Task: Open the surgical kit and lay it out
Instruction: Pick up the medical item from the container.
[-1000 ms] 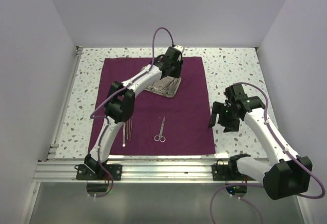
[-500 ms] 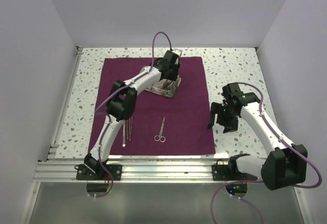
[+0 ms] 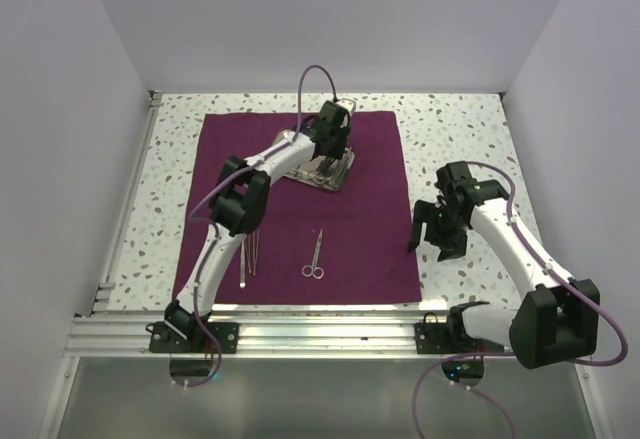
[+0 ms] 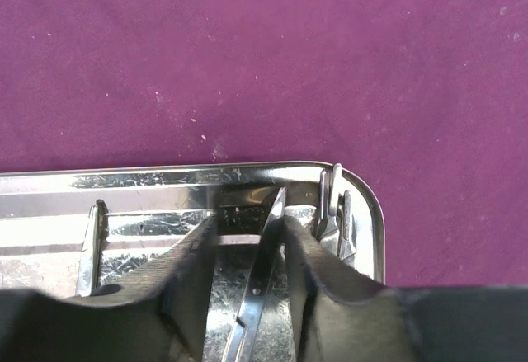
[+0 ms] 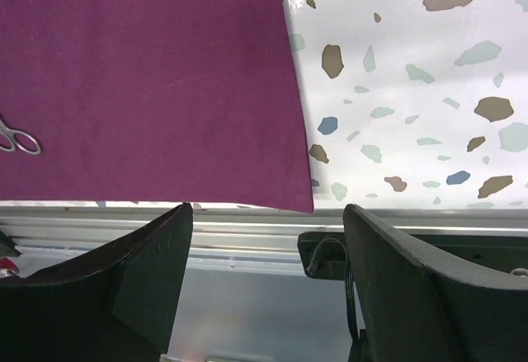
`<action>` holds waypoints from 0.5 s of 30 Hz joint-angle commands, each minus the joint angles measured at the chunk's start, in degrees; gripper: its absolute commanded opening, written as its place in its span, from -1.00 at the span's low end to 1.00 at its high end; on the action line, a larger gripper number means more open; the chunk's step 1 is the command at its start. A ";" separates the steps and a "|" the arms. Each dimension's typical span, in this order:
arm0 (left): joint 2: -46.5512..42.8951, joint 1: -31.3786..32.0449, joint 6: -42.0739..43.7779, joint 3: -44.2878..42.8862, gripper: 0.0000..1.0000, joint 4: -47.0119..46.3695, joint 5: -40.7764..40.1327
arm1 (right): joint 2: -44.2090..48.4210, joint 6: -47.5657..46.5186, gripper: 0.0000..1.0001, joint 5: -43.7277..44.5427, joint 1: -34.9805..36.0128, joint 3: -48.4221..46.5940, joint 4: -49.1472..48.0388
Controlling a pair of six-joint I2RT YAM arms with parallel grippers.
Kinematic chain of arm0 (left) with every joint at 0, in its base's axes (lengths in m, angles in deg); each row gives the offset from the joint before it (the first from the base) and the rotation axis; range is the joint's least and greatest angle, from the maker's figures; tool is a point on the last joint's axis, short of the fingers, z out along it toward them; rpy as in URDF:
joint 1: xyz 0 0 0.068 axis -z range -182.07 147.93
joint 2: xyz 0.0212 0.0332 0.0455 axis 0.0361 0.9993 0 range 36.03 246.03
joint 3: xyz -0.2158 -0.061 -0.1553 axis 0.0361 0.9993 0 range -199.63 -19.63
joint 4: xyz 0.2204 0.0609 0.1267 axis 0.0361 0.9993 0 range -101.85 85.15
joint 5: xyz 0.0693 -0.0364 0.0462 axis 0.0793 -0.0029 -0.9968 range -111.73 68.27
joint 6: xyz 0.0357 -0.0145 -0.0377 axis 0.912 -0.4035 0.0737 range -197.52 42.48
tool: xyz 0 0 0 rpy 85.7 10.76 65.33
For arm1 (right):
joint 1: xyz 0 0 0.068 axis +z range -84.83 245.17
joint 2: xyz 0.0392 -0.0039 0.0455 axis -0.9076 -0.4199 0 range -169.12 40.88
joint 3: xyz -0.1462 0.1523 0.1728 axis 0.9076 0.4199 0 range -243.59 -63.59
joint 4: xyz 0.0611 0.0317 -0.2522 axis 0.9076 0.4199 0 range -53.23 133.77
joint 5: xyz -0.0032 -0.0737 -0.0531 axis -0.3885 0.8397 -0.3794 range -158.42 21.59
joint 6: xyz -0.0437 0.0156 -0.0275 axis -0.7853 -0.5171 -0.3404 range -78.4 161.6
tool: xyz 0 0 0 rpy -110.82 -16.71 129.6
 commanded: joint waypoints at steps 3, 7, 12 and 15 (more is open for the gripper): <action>3.79 -0.47 1.20 -0.16 -0.42 1.98 0.86 | -0.43 -1.24 0.56 -0.35 -0.50 -1.85 0.80; 5.38 -0.74 1.28 -0.96 -0.78 4.35 0.77 | -0.43 -1.24 0.56 -0.36 -0.50 -1.85 0.80; 5.47 -1.18 1.02 -0.52 -1.00 5.50 1.21 | -0.43 -1.24 0.56 -0.53 -0.68 -1.76 0.71; 3.81 -1.53 0.67 0.09 -1.00 4.97 0.60 | -0.51 -1.33 0.56 -0.88 -0.59 -1.85 0.62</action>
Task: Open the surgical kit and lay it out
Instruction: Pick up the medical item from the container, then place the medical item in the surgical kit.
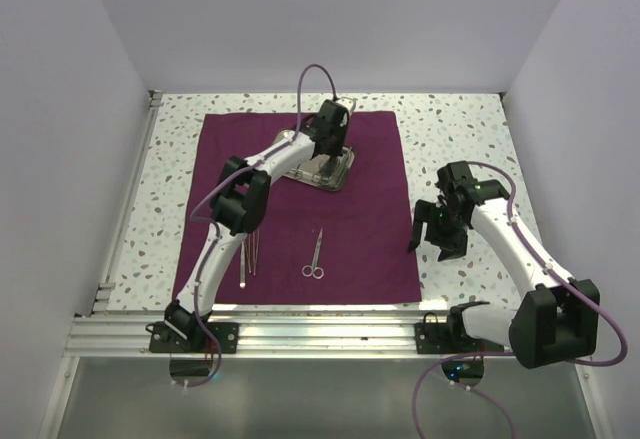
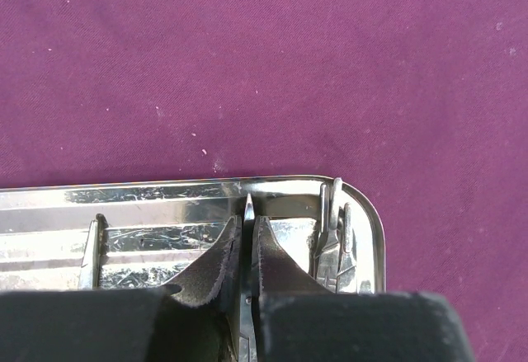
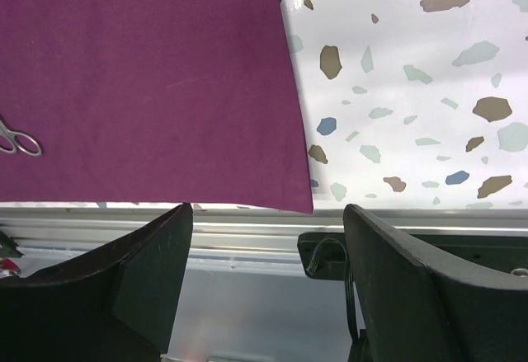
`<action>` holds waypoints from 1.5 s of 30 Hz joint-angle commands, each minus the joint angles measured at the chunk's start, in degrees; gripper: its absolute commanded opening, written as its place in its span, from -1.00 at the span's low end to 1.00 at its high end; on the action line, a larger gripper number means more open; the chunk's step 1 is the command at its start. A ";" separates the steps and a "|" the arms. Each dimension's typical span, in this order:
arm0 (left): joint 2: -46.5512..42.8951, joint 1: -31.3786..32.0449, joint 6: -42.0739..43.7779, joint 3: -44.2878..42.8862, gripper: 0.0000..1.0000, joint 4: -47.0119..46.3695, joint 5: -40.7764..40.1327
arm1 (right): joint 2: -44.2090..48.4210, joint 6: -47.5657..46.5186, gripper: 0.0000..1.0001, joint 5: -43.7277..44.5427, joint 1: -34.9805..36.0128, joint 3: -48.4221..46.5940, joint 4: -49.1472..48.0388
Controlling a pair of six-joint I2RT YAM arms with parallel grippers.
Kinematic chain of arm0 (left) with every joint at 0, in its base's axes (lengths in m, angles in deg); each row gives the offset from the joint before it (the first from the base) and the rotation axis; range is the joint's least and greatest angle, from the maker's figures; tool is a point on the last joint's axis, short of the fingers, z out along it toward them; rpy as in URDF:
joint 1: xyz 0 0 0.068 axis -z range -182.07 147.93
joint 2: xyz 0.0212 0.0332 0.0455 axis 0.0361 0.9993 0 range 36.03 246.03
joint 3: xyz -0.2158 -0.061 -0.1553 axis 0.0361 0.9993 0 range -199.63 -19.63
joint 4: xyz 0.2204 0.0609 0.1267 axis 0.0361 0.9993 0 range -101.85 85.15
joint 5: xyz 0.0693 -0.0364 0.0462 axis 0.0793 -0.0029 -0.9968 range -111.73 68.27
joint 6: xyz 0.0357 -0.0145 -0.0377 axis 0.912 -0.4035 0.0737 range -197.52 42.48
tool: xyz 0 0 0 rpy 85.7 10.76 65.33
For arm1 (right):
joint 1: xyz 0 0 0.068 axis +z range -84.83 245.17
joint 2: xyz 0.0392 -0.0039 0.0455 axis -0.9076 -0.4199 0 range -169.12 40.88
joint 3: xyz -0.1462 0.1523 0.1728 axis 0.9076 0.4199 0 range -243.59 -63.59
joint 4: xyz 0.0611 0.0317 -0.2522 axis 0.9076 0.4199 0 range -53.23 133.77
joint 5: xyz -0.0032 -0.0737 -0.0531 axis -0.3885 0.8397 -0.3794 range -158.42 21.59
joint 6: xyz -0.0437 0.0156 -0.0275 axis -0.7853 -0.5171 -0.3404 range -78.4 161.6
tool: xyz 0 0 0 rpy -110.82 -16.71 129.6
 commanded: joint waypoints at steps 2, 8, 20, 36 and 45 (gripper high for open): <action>1.05 -1.59 -0.14 2.09 -1.00 4.84 0.09 | -0.38 -1.35 0.55 -1.34 -0.28 -1.94 0.27; -5.11 -3.97 -1.63 1.30 -1.00 3.52 3.68 | -0.12 -1.79 0.55 -3.18 -0.28 -3.08 -0.78; -28.63 -3.97 -6.03 18.24 -1.00 -0.43 3.35 | 2.43 -1.97 0.56 -6.35 -0.02 -3.88 -2.98; -52.66 12.72 -22.28 57.88 -1.00 -5.88 -10.45 | 4.89 -0.12 0.55 -7.85 2.35 0.08 -3.42; -52.14 13.43 -24.66 64.84 -0.92 -9.58 -10.02 | 6.56 -0.29 0.55 -6.80 3.06 1.75 -2.10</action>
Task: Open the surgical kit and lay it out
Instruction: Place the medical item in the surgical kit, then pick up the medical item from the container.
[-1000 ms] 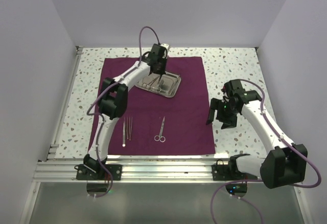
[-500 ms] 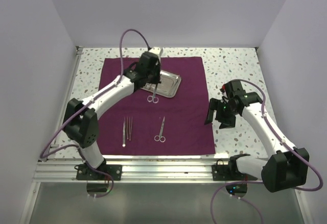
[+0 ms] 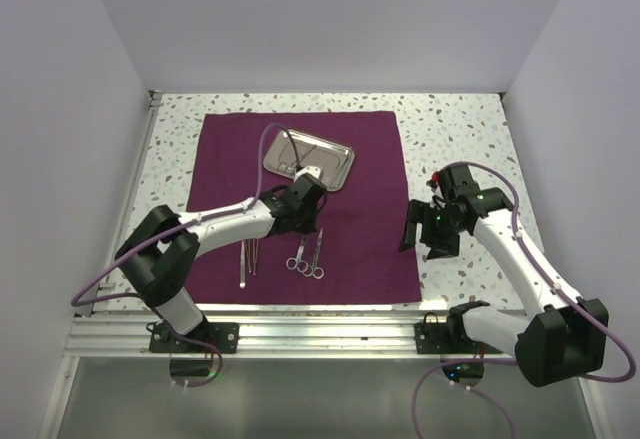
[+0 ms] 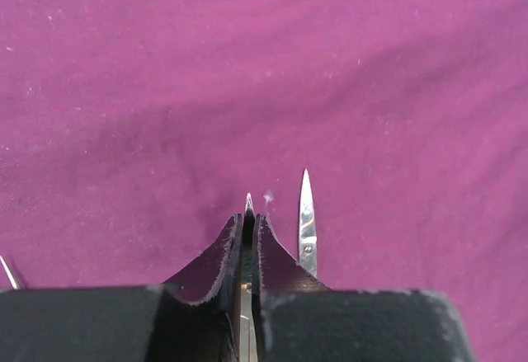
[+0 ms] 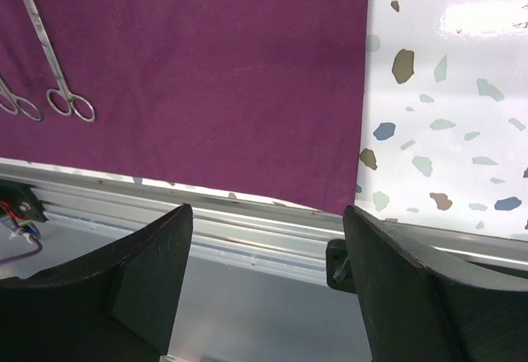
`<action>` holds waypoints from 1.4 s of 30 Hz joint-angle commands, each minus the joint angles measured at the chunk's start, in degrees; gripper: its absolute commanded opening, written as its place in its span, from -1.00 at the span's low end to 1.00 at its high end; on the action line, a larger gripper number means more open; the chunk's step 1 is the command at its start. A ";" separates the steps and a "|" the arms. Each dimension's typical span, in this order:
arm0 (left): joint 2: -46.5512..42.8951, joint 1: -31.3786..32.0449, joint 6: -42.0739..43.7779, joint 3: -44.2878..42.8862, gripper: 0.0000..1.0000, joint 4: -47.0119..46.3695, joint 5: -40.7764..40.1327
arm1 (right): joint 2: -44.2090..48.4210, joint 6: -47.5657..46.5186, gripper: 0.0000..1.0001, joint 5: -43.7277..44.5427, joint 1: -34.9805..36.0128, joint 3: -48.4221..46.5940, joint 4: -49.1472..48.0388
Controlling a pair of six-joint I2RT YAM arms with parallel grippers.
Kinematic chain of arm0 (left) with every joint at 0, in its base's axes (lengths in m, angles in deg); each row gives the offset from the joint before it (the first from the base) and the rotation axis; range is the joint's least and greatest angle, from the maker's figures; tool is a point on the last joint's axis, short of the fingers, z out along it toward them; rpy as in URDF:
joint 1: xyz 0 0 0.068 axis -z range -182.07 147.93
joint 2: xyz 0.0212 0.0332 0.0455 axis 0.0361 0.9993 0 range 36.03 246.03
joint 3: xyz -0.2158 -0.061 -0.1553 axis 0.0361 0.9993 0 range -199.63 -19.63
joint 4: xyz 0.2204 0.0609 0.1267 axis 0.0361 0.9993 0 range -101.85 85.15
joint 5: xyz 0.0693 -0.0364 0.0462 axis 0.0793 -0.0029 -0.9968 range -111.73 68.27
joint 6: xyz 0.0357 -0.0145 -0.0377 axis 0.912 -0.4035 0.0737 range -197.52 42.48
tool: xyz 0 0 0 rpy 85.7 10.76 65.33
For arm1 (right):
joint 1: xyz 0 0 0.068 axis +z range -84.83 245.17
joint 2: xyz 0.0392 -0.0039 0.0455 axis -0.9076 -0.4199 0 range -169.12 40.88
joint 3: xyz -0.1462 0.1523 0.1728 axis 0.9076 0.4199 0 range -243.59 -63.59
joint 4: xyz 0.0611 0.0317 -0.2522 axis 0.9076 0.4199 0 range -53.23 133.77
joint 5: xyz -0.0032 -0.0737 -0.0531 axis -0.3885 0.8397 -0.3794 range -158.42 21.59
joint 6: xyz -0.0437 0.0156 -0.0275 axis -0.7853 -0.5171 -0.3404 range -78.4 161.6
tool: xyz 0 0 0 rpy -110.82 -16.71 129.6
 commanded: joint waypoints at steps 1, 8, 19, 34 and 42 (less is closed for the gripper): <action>-1.65 -0.18 -3.02 -0.73 -0.77 -5.62 -0.80 | 1.58 0.10 0.55 -0.67 0.30 0.66 0.72; -0.24 -0.27 0.57 -6.61 -0.10 -4.13 0.89 | 1.23 0.80 0.56 0.56 0.30 0.48 0.19; 11.07 -15.38 17.61 -27.95 -0.15 -1.59 6.06 | -3.07 2.82 0.56 3.11 0.39 -1.80 -0.86; 39.20 -20.75 28.09 -57.93 -0.12 3.51 12.04 | -13.53 3.61 0.55 6.53 0.39 -8.21 -0.34; 46.51 -21.98 29.14 -63.83 -0.09 3.69 15.03 | -16.96 3.18 0.55 8.38 0.30 -10.32 0.37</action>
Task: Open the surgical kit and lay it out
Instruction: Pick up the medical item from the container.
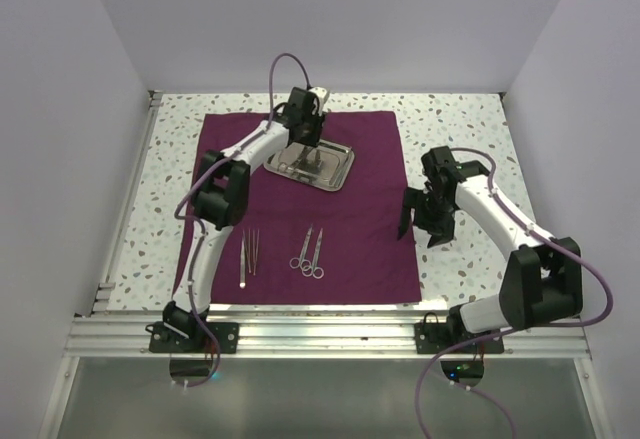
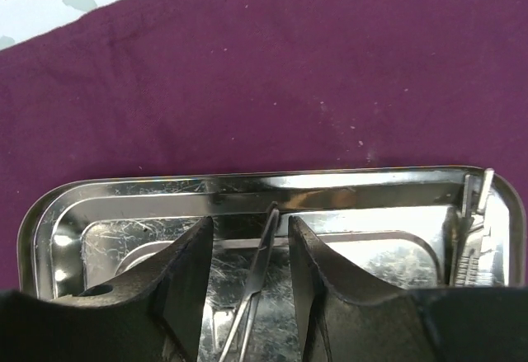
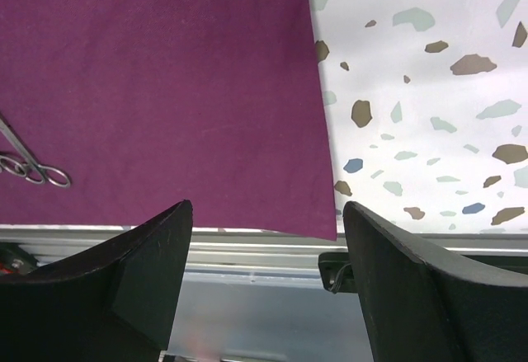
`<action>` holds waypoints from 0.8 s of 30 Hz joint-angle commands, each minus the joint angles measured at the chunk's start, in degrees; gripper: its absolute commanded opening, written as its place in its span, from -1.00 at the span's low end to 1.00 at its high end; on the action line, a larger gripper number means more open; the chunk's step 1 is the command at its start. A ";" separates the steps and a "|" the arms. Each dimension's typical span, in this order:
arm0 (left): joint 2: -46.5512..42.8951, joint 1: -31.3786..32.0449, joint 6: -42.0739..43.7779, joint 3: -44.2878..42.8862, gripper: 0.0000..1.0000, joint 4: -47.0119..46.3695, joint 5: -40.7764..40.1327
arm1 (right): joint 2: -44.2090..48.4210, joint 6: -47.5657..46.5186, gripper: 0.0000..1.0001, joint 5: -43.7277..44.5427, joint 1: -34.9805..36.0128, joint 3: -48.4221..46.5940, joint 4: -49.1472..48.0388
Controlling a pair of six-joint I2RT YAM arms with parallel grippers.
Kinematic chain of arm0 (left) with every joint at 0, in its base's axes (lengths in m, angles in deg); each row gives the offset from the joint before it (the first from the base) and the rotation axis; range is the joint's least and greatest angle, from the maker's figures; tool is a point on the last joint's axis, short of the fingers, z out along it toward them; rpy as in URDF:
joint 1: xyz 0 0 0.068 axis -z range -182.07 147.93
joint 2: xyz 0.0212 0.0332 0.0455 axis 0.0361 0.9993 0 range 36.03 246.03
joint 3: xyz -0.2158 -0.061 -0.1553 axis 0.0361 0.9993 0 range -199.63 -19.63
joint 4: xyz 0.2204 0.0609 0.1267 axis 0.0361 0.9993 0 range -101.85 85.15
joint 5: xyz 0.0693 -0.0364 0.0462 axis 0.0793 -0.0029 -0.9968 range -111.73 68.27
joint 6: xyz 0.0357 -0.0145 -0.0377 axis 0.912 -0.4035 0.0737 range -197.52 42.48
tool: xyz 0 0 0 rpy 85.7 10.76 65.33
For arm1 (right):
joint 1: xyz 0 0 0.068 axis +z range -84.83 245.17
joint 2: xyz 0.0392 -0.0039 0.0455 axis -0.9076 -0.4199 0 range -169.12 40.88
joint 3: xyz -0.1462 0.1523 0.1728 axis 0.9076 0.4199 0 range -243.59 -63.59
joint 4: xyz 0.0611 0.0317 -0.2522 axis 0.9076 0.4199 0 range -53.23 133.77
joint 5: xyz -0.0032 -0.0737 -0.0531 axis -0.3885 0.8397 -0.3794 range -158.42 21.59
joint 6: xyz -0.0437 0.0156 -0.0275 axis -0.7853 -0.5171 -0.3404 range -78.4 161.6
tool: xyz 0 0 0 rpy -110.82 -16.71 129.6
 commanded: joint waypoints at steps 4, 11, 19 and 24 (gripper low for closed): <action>2.99 -1.02 2.19 -3.03 -0.09 0.48 1.92 | -2.06 -0.54 0.55 2.72 0.17 -3.38 1.13; 3.60 -0.85 3.68 -0.13 -0.13 0.66 2.18 | -3.91 -1.07 0.55 2.99 0.17 -4.61 0.96; 4.83 -0.76 5.18 2.16 -0.43 4.60 -3.53 | -5.49 -1.60 0.55 1.76 0.17 -4.96 -0.09; 5.89 -0.67 5.97 3.30 -0.49 6.72 -2.22 | -5.76 -2.12 0.55 1.14 0.17 -4.70 -0.45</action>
